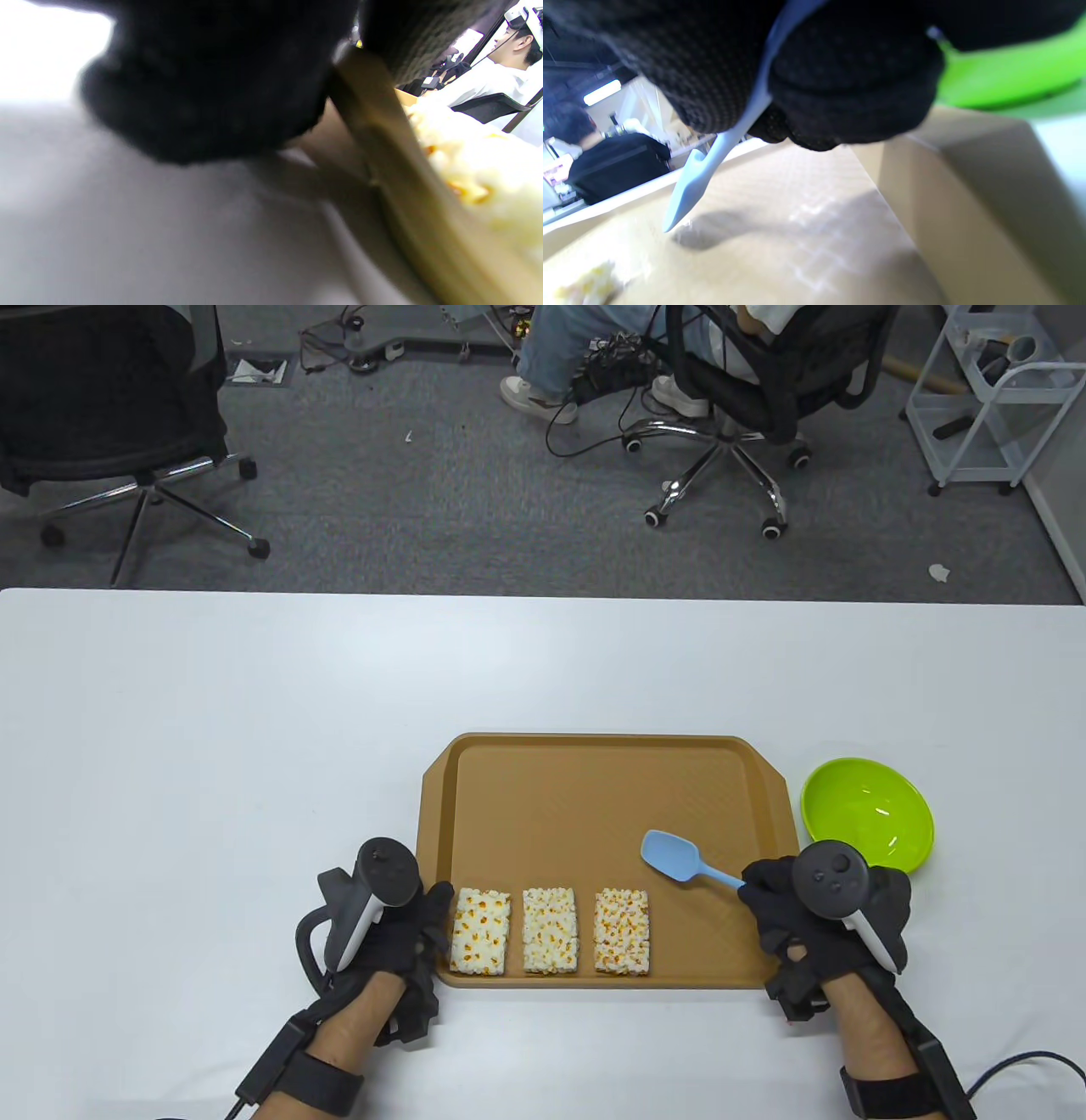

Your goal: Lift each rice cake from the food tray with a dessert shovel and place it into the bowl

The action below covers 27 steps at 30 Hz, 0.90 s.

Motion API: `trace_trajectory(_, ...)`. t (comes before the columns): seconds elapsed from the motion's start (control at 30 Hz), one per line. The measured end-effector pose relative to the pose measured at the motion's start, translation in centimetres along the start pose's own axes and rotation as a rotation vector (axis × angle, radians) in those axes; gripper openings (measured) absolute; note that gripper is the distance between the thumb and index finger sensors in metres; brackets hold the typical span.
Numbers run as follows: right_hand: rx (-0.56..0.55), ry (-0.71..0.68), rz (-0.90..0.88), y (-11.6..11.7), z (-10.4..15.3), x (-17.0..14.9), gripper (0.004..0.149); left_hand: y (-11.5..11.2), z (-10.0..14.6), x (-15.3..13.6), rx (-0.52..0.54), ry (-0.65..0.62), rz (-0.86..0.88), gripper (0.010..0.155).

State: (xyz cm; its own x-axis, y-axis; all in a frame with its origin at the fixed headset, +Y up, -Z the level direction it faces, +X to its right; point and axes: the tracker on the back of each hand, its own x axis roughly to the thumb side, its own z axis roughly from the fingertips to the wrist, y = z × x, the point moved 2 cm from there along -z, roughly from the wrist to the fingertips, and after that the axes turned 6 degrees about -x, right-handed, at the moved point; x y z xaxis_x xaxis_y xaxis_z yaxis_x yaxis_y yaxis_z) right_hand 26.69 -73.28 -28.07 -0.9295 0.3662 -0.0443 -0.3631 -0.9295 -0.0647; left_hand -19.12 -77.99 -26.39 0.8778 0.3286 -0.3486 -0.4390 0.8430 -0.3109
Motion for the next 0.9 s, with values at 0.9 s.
trace_trajectory(0.9, 0.440, -0.109, -0.171, 4.9, 1.2, 3.2, 0.042, 0.1, -0.1, -0.2, -0.019, -0.009, 0.027, 0.066)
